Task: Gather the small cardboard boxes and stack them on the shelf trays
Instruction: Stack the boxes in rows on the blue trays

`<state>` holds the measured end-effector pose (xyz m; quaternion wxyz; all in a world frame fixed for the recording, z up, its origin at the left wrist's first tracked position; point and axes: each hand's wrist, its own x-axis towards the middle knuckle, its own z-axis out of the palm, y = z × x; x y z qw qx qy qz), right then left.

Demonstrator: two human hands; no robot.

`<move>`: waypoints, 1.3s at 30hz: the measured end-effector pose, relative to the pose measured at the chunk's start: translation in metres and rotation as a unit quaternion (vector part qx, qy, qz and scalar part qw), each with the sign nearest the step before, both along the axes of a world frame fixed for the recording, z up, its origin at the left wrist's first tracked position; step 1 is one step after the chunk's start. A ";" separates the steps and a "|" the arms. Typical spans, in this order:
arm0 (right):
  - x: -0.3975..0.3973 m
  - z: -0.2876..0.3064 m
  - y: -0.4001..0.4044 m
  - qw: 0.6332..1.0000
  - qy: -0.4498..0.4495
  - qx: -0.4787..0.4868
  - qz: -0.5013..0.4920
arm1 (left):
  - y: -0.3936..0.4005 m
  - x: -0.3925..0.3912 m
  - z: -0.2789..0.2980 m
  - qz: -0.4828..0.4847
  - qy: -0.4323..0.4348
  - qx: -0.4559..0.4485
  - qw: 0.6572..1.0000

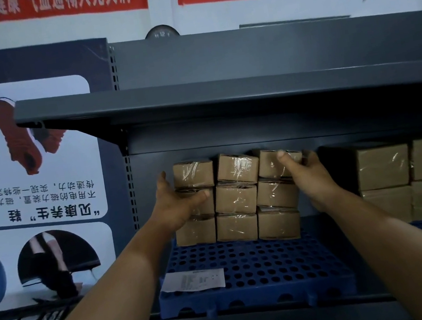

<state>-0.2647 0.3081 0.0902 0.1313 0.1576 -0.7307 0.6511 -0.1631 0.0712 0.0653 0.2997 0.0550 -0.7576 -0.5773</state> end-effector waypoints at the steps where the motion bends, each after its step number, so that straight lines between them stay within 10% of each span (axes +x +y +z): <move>1: -0.002 0.002 -0.001 1.000 -0.010 -0.004 -0.003 | 0.000 -0.002 0.001 -0.003 0.003 0.002 1.000; 23: -0.044 -0.002 0.009 0.979 -0.024 0.067 0.193 | -0.023 -0.045 -0.013 -0.025 0.009 -0.006 1.000; 39: -0.029 -0.023 0.000 0.991 0.029 0.082 0.101 | 0.004 -0.051 -0.021 0.072 0.086 -0.061 0.992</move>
